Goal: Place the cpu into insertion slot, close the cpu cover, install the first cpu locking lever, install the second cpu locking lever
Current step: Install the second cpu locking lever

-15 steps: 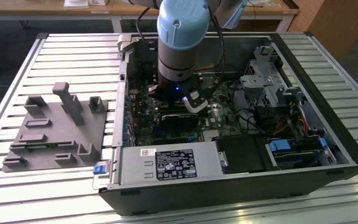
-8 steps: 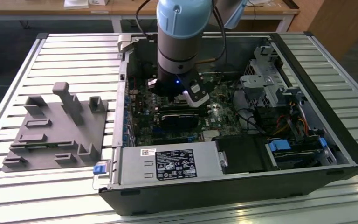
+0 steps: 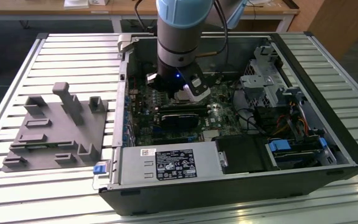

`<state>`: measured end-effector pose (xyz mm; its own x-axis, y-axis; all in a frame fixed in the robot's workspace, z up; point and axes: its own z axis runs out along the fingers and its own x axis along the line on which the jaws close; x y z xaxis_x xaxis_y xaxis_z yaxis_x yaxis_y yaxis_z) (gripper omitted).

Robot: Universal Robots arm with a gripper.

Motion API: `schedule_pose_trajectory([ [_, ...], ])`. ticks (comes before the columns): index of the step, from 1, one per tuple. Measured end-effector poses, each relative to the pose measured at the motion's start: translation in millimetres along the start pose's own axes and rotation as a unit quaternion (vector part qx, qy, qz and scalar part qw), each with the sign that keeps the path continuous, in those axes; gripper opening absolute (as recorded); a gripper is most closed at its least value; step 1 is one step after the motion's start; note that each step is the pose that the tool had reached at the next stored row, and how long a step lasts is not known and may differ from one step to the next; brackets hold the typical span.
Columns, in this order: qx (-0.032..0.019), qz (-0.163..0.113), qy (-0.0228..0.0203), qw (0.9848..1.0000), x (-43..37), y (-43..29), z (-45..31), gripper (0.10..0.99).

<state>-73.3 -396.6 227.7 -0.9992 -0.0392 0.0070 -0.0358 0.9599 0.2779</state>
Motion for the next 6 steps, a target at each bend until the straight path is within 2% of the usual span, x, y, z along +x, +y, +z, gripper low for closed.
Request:
schedule_pose_trajectory([
  [6,0.0001,0.000,0.0000,1.0000,0.0,0.0,-0.1,0.106],
])
